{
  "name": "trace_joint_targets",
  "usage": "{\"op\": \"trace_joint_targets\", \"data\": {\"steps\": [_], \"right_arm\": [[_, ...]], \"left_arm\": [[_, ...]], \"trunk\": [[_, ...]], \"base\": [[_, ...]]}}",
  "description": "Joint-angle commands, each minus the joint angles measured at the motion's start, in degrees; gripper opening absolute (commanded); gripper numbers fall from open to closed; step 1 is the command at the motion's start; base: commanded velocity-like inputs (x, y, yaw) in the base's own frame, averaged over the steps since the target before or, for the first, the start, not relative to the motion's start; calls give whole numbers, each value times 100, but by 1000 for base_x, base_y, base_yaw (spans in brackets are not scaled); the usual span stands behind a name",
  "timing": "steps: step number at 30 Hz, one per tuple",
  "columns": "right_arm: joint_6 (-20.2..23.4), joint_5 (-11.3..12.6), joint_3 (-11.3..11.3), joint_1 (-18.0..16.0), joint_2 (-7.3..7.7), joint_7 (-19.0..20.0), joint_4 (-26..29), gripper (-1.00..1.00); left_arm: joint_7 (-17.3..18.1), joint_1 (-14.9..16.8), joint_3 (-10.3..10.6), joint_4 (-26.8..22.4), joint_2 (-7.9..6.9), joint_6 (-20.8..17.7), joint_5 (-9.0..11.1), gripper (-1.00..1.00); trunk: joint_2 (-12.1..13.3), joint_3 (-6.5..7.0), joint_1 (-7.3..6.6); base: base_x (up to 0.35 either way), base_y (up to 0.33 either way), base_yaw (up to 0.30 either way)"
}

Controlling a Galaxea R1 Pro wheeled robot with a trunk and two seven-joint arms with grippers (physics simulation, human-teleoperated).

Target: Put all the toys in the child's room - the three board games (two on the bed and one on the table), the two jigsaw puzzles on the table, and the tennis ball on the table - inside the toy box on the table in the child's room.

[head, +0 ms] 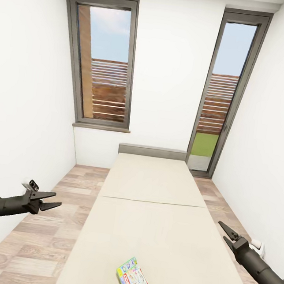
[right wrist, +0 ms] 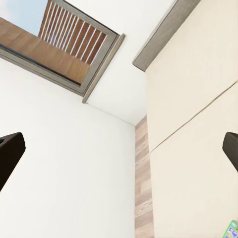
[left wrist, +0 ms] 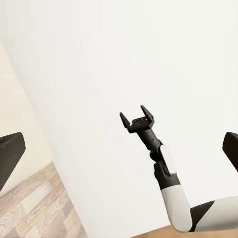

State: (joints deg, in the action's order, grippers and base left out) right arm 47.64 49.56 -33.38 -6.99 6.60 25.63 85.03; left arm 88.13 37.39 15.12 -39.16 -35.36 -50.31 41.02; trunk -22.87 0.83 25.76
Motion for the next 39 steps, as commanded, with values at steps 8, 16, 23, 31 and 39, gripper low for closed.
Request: {"op": "trace_joint_targets", "data": {"steps": [8,16,23,31,39], "right_arm": [[34,-13,-11,-4,-1,21,-4,100],[28,-16,-11,-5,-1,21,-6,100],[26,-17,-11,-5,-1,15,-12,100],[-23,-22,-11,-4,-8,13,-82,100],[-489,4,46,-18,6,12,-440,100]], "left_arm": [[8,6,31,5,18,-51,20,100],[-179,6,28,5,75,-57,22,100],[-287,6,33,5,154,-58,21,100],[-1135,9,17,5,569,-45,20,100],[-2515,27,1,-6,1106,-15,26,100]], "trunk": [[-5,-3,2],[-5,-3,2],[-5,-3,2],[-5,-3,2],[-5,-3,2]], "base": [[0,-5,0],[0,-80,0],[0,-13,0],[0,-126,0],[0,-19,0]]}}
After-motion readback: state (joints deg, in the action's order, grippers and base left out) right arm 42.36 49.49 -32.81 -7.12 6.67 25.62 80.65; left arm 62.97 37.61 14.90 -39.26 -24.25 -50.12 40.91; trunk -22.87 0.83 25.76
